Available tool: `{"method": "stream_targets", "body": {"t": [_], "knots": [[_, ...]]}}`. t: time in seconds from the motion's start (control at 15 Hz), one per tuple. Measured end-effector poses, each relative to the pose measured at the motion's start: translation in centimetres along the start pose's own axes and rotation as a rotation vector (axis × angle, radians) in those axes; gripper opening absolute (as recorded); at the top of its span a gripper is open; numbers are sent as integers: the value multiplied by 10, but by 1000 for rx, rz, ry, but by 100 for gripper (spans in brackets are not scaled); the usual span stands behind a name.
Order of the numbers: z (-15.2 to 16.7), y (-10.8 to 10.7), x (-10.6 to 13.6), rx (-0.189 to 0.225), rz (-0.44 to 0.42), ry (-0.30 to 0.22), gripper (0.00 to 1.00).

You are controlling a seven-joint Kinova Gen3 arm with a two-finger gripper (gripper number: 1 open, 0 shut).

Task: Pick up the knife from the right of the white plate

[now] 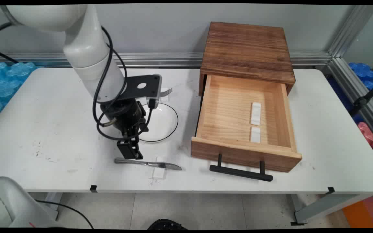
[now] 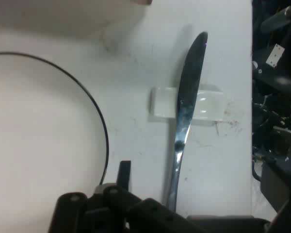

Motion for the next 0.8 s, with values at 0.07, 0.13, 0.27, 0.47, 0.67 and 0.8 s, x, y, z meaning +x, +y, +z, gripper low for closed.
{"method": "stream_targets", "body": {"t": [0.07,0.13,0.27,0.47,0.67,0.8], "knots": [[4,-1,-4,-2,-5,2,100],[7,-2,-7,-4,-7,3,100],[13,-2,-12,-9,-10,4,100],[21,-2,-19,-15,-11,5,100],[31,-2,-24,-16,-4,6,100],[38,-3,-28,-10,2,7,100]]}}
